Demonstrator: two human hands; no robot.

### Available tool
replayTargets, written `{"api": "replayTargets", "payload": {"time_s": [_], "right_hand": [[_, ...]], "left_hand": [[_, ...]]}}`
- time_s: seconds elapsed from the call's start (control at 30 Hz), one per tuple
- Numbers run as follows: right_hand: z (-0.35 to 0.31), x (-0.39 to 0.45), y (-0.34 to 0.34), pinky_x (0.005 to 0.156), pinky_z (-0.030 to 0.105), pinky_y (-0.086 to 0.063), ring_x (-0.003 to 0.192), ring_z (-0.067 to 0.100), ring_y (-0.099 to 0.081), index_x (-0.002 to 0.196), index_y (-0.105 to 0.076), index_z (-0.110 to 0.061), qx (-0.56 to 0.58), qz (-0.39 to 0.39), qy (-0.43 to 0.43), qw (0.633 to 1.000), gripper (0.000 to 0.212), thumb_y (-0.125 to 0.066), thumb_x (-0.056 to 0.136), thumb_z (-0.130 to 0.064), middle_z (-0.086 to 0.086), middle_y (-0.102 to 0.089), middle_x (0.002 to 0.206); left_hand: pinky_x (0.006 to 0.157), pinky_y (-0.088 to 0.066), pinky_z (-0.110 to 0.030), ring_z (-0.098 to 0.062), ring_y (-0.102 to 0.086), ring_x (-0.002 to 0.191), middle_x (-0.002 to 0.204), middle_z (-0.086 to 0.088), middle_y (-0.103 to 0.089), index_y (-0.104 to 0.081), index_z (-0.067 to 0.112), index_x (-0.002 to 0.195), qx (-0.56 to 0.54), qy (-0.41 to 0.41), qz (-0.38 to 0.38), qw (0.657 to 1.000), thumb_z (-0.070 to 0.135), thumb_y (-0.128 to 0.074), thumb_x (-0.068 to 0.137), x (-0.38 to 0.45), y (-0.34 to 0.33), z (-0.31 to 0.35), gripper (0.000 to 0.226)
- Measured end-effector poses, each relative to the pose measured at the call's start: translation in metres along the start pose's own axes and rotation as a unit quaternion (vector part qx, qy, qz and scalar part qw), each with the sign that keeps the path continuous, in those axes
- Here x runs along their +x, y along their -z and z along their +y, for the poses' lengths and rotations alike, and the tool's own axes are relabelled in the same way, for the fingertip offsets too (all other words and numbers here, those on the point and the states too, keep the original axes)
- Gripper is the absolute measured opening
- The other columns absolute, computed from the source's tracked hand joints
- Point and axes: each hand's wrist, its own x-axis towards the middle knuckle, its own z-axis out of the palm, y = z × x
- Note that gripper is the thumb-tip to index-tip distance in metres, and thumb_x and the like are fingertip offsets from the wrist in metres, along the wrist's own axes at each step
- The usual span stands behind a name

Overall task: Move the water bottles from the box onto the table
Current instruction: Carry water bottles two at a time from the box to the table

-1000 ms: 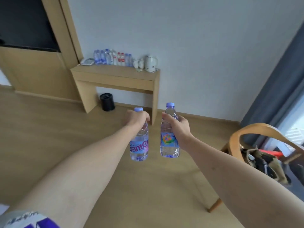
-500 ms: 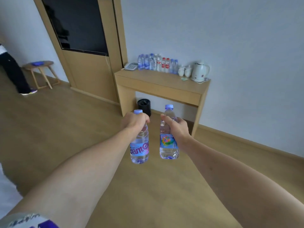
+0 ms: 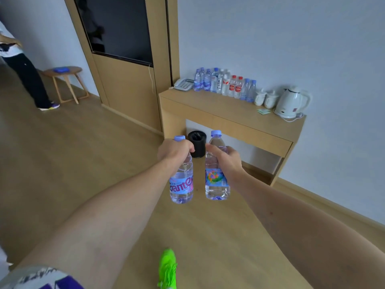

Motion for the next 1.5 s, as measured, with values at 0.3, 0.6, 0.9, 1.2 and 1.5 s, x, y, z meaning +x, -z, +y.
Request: {"api": "replayTargets", "payload": {"time_s": [0.3, 0.6, 0.9, 1.2, 1.5], "right_hand": [[-0.052, 0.169, -0.072, 0.085, 0.056, -0.062, 0.081, 0.034, -0.079, 0.114, -0.064, -0.008, 0.025, 0.033, 0.015, 0.999, 0.067, -0.087, 0.066, -0.048, 0.019, -0.078, 0.098], [-0.076, 0.299, -0.096, 0.080, 0.050, -0.064, 0.075, 0.026, -0.079, 0.110, -0.066, -0.008, 0.046, 0.080, 0.011, 0.996, 0.053, -0.087, 0.075, -0.041, 0.012, -0.078, 0.091], [-0.080, 0.462, -0.088, 0.088, 0.054, -0.062, 0.078, 0.028, -0.078, 0.112, -0.062, -0.006, 0.058, 0.085, 0.002, 0.995, 0.055, -0.087, 0.077, -0.040, 0.015, -0.075, 0.098], [-0.130, 0.655, -0.059, 0.070, 0.042, -0.065, 0.076, 0.020, -0.075, 0.116, -0.058, -0.003, 0.045, 0.072, 0.002, 0.996, 0.053, -0.086, 0.082, -0.034, 0.020, -0.069, 0.107], [-0.142, 0.779, -0.048, 0.059, 0.031, -0.060, 0.073, 0.019, -0.074, 0.116, -0.057, 0.000, 0.030, 0.065, -0.009, 0.997, 0.054, -0.086, 0.083, -0.031, 0.023, -0.069, 0.107]], "left_hand": [[0.059, -0.056, -0.031, -0.024, -0.072, 0.062, 0.048, 0.003, -0.067, -0.071, 0.010, 0.075, -0.002, -0.010, -0.019, 1.000, 0.030, -0.076, 0.057, 0.195, -0.002, 0.075, 0.027], [0.073, -0.065, -0.043, -0.027, -0.074, 0.064, 0.053, -0.001, -0.070, -0.069, 0.010, 0.062, 0.034, -0.025, -0.061, 0.997, 0.033, -0.073, 0.054, 0.334, -0.035, 0.127, 0.025], [0.079, -0.064, -0.045, -0.028, -0.076, 0.069, 0.055, -0.001, -0.071, -0.070, 0.009, 0.067, 0.036, -0.026, -0.073, 0.996, 0.032, -0.076, 0.058, 0.481, -0.098, 0.165, 0.025], [0.063, -0.054, -0.027, -0.013, -0.068, 0.049, 0.055, 0.002, -0.072, -0.072, 0.011, 0.075, 0.021, -0.044, -0.054, 0.997, 0.030, -0.079, 0.072, 0.636, -0.183, 0.256, 0.020], [0.063, -0.056, -0.028, -0.007, -0.067, 0.051, 0.055, 0.008, -0.070, -0.073, 0.017, 0.069, 0.027, -0.054, -0.088, 0.994, 0.034, -0.082, 0.074, 0.760, -0.251, 0.287, 0.020]]}}
